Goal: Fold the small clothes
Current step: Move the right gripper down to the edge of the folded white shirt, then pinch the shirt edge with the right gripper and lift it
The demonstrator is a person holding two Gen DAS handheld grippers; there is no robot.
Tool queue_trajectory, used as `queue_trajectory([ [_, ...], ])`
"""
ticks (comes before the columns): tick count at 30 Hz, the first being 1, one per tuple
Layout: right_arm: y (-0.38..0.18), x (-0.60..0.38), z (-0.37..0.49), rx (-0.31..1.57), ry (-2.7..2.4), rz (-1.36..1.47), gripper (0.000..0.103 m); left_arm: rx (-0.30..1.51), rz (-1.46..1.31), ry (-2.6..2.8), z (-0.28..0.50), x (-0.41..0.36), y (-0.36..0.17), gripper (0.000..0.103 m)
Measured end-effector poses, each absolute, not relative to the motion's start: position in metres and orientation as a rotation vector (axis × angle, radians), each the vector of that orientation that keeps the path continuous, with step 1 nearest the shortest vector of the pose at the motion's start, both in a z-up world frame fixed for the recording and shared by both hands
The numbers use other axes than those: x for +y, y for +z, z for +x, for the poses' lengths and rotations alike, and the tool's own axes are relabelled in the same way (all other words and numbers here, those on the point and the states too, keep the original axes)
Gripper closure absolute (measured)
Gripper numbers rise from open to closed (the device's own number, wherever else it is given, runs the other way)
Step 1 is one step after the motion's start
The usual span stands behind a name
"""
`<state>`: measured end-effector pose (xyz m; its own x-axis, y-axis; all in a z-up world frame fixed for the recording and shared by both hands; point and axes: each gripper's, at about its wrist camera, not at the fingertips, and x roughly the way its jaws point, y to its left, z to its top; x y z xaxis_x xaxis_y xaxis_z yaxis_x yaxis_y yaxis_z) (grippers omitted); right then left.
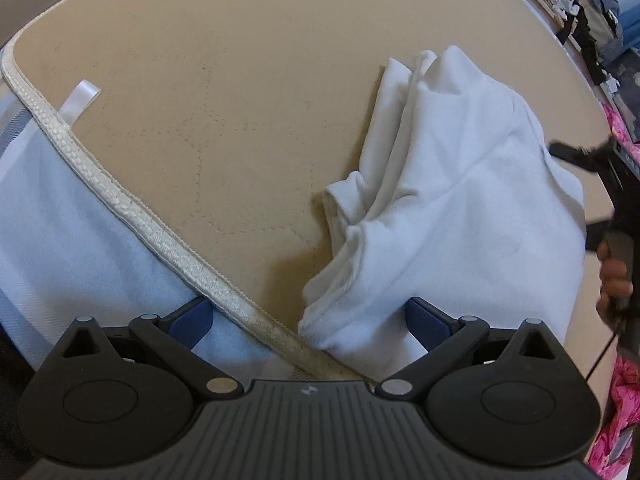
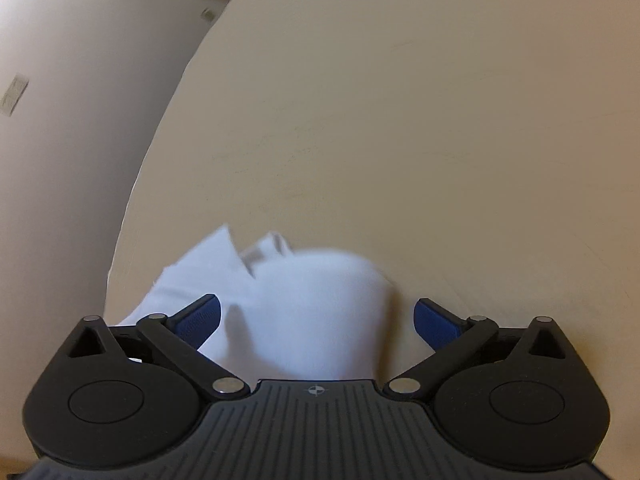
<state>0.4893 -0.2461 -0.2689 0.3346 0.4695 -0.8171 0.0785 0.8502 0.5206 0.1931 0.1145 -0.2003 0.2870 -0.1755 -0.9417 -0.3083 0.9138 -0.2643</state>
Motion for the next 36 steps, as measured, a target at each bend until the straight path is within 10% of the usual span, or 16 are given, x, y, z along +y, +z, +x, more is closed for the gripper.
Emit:
queue_trajectory([
  [3,-0.27,-0.222,0.505,1.29,0.428,0.454,0.004,1.28,-0.444,0.119,0.19,0.118,-0.198,0.006],
  [9,-0.266,-0.196,0.508,1.383,0.513,0.315,0.072,1.269,-0.367,0.159,0.187,0.108,-0.184,0.022],
  [24,-0.266,-0.195,0.495,1.309,0.446,0.317,0.074,1.276,-0.386,0.129,0.204,0.113,-0.178,0.026],
  [26,-0.269,-0.198,0.498,1.316,0.431,0.348,0.073,1.256,-0.418,0.082,0.206,0.112,-0.18,0.057],
  [36,-0.259,-0.222,0.481,1.255,0.391,0.455,0.079,1.28,-0.387,-0.016,0.236,0.107,-0.182,0.076],
])
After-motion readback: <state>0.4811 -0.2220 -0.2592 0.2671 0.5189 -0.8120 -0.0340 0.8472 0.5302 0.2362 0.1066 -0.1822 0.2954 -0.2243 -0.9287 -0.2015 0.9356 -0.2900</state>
